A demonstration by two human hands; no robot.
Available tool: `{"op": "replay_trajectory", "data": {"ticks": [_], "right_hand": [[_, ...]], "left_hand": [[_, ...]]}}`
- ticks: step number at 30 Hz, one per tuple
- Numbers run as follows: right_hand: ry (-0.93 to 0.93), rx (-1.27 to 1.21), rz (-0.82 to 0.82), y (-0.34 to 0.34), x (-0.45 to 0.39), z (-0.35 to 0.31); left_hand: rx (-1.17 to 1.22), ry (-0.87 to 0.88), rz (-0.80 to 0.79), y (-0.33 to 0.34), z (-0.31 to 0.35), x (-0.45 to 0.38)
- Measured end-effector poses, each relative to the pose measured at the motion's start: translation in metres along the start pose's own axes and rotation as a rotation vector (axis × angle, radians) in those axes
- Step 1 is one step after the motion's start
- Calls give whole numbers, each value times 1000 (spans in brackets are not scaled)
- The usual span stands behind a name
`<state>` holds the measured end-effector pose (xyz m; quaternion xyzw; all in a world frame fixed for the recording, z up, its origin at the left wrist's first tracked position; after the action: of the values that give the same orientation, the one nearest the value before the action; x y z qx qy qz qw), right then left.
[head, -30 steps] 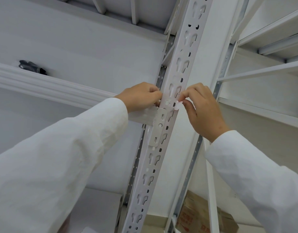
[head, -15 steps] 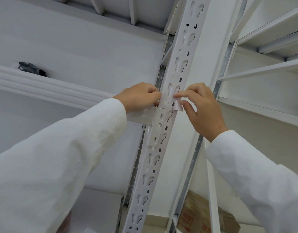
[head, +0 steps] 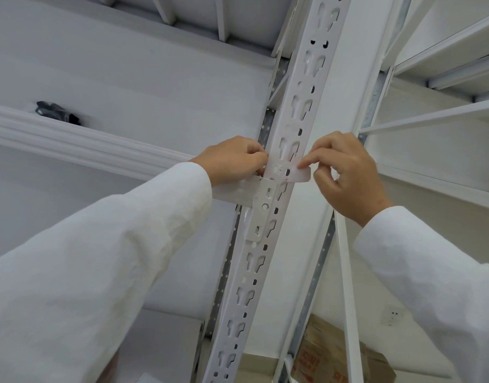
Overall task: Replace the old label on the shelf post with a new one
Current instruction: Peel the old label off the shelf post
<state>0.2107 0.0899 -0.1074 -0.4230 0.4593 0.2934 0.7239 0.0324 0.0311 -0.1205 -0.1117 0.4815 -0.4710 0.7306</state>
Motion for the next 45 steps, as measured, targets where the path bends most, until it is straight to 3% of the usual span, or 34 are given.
{"op": "replay_trajectory", "data": {"ticks": [3, 15, 28, 39, 45], "right_hand": [[89, -28, 38, -1, -2, 7], [-84, 121, -104, 5, -7, 6], [-210, 261, -8, 13, -5, 3], [-91, 190, 46, 3, 11, 5], [282, -265, -150, 12, 22, -16]], "left_hand": [[-7, -1, 3, -1, 2, 1], [-33, -11, 12, -1, 6, 5], [-44, 1, 14, -2, 5, 3], [-60, 9, 25, -2, 4, 3], [-114, 32, 126, 1, 4, 5]]}}
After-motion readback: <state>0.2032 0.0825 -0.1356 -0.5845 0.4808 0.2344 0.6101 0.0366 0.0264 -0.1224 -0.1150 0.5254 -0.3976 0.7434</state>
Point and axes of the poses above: each hand's wrist, its own x-axis away from the middle knuckle, its own y-axis out of the palm, z = x × y, the point moved 3 cm from there along -x, towards the middle knuckle, and after that the axes turned 7 degrees about y, right-handed, at the moved point
